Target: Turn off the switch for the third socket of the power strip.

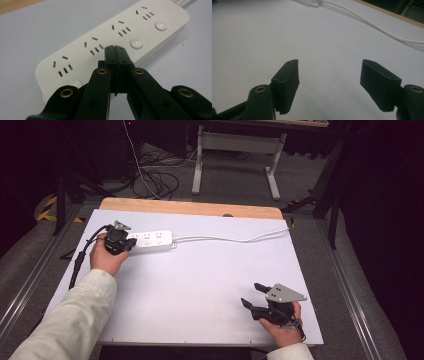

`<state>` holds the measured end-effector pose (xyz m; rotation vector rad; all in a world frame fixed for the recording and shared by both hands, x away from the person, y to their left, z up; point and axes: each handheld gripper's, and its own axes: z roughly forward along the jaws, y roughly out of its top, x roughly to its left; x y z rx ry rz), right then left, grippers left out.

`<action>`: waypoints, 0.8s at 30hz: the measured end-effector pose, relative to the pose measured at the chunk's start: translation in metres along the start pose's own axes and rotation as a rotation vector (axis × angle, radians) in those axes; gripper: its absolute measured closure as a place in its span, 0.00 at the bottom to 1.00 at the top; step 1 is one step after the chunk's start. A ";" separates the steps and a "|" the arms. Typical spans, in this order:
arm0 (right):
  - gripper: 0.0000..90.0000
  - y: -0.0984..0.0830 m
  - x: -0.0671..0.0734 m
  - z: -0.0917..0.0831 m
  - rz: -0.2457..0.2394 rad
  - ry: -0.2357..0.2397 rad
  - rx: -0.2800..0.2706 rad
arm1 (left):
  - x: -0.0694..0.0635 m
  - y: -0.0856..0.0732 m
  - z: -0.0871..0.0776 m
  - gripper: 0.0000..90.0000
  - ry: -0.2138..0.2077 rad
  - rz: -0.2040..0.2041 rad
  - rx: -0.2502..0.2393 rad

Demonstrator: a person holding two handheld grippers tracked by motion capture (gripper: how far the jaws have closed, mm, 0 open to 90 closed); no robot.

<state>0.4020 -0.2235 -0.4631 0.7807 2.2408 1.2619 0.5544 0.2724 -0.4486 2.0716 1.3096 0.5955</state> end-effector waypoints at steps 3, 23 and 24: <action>0.35 0.000 0.000 0.000 0.002 0.001 0.002 | 0.002 0.000 0.002 1.00 0.002 -0.007 -0.005; 0.35 -0.001 0.000 0.001 0.005 0.006 0.004 | 0.003 -0.002 0.010 1.00 0.006 0.017 -0.024; 0.35 -0.001 0.000 0.001 0.005 0.006 0.004 | 0.003 -0.002 0.010 1.00 0.006 0.017 -0.024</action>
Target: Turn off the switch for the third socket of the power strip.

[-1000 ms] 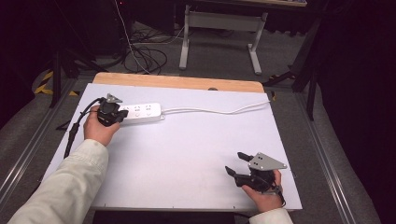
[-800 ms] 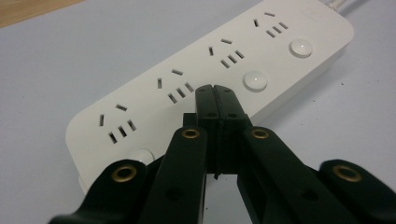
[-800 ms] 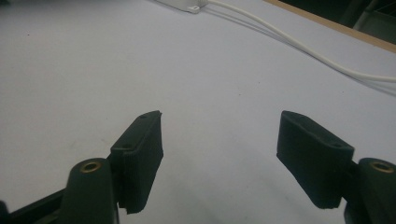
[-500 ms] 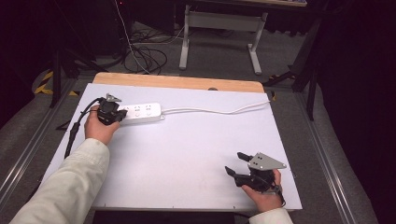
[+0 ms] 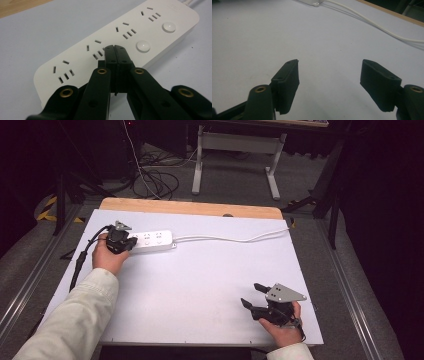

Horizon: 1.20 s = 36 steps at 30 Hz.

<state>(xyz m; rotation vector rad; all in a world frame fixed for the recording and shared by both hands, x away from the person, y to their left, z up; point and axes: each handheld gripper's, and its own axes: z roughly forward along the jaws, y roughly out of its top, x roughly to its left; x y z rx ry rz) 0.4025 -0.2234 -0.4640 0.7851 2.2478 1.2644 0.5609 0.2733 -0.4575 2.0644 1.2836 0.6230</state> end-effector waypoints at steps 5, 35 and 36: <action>0.35 0.000 0.000 0.000 -0.003 0.002 0.000 | -0.002 0.001 0.001 1.00 0.012 -0.010 0.014; 0.35 0.000 0.002 0.001 -0.009 0.013 0.005 | -0.005 0.004 0.002 1.00 0.033 -0.015 0.040; 0.35 0.000 0.002 0.001 -0.009 0.012 0.004 | -0.006 0.004 0.001 1.00 0.035 -0.020 0.045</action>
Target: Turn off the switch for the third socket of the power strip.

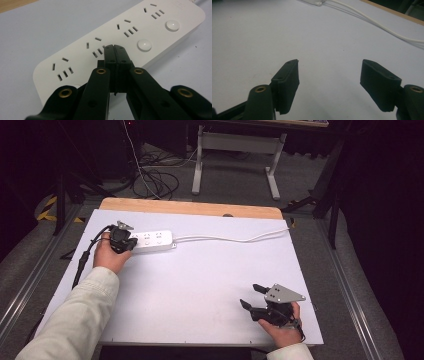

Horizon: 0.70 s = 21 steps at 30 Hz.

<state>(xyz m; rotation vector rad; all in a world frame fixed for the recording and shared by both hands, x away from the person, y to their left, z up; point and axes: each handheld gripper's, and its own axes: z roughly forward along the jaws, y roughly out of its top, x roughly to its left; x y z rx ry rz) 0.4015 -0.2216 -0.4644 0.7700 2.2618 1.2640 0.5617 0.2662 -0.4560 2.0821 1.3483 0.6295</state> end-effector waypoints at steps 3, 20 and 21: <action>0.35 0.000 0.000 0.000 0.000 0.000 0.001 | -0.001 0.001 0.000 1.00 0.006 0.013 0.004; 0.35 0.000 -0.001 0.000 0.000 0.000 0.001 | -0.007 0.004 -0.001 1.00 0.057 0.055 0.003; 0.35 0.000 -0.001 0.000 0.001 0.000 0.001 | -0.004 0.003 -0.003 1.00 0.043 0.048 -0.006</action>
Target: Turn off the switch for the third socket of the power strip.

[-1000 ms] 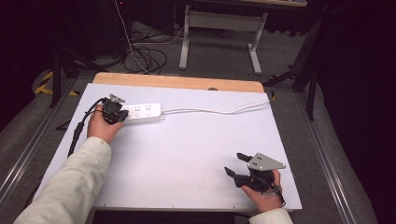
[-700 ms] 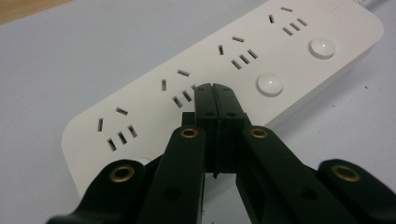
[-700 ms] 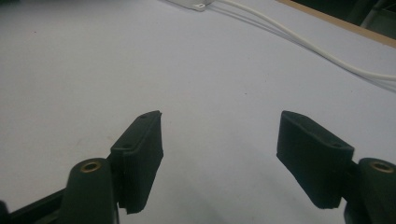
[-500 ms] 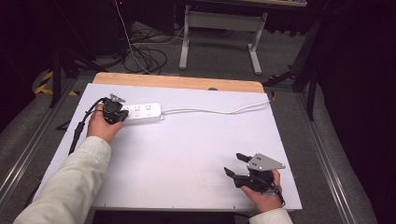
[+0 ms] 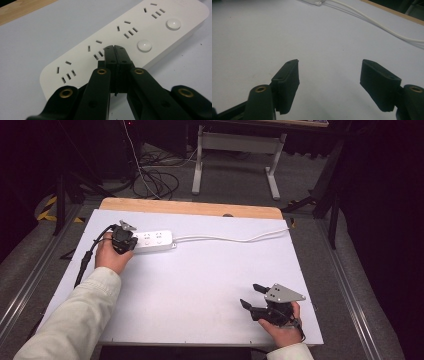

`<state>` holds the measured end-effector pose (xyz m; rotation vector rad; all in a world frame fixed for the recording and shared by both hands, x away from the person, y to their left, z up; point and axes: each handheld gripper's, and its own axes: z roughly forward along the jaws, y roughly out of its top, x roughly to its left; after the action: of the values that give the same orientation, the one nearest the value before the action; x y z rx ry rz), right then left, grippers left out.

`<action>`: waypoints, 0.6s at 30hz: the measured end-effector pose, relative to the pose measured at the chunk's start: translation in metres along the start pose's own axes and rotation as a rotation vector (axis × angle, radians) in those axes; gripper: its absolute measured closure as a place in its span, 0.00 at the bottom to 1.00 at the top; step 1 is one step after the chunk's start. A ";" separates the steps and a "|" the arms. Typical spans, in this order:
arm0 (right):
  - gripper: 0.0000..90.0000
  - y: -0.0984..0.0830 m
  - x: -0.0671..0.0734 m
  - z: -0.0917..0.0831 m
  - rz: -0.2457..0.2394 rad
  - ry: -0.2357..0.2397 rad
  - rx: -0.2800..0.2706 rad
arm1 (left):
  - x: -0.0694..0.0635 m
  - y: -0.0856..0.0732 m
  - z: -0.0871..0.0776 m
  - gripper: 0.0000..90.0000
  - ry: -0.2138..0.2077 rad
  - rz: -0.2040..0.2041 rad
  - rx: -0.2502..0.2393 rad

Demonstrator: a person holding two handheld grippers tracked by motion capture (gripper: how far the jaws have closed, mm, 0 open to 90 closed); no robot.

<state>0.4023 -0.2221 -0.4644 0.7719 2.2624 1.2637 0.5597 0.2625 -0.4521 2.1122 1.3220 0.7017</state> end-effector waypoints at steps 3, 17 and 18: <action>0.36 0.000 0.000 0.002 -0.001 0.004 0.007 | 0.006 0.001 -0.008 1.00 -0.025 -0.039 -0.037; 0.36 0.000 0.000 0.002 0.001 0.006 0.009 | 0.001 0.013 -0.039 0.97 -0.107 -0.084 -0.126; 0.36 0.000 0.000 0.002 0.002 0.007 0.009 | -0.001 0.014 -0.041 0.97 -0.109 -0.080 -0.128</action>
<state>0.4035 -0.2204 -0.4659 0.7746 2.2753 1.2600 0.5407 0.2635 -0.4131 1.9562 1.2614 0.6125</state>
